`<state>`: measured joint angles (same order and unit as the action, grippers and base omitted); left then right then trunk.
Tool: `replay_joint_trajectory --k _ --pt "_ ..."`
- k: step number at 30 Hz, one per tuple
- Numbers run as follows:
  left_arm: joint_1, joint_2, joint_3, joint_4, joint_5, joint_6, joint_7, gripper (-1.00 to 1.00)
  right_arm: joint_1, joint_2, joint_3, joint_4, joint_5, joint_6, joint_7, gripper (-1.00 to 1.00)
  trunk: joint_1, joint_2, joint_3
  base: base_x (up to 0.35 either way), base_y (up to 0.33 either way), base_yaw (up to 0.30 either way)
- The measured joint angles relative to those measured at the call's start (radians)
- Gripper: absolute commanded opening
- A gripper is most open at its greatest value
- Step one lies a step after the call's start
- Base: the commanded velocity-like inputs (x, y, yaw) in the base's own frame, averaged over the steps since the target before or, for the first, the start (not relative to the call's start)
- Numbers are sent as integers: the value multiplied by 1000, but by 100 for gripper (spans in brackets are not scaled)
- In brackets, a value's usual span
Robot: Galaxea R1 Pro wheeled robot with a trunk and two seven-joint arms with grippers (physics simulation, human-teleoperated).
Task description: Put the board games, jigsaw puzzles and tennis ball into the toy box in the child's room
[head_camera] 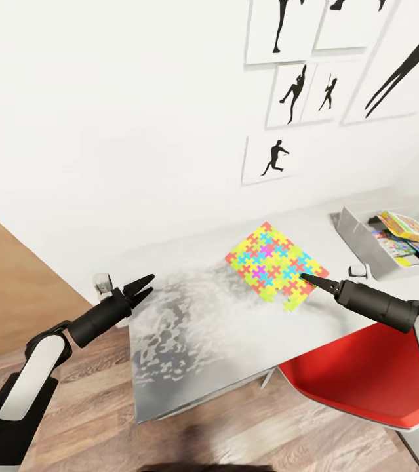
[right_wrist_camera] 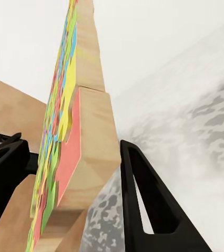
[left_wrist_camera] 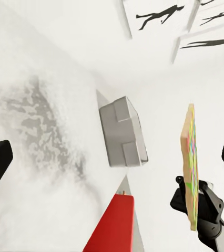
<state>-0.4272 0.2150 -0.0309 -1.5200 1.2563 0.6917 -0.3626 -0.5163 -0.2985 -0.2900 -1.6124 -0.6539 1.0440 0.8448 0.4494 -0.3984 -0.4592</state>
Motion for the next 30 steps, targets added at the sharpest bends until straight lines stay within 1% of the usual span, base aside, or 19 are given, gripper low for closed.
replay_joint_trajectory --k 7,13,26,30 --pt "0 0 0 -2 0 -1 -1 100 0 0 0 -1 0 0 0 -100 0 0 11 0 -5 0" --pt "0 1 -1 -4 0 -1 0 100 1 -2 -1 -1 0 0 0 -100 0 0 21 -13 -103 0" --pt "0 1 -3 -6 -1 -1 2 100 2 -4 -2 -2 1 0 1 -100 0 0 42 -78 -224 0" --pt "0 1 -4 -6 -1 -1 6 100 2 -10 -15 -2 1 0 1 -100 0 0 49 -99 -253 0"
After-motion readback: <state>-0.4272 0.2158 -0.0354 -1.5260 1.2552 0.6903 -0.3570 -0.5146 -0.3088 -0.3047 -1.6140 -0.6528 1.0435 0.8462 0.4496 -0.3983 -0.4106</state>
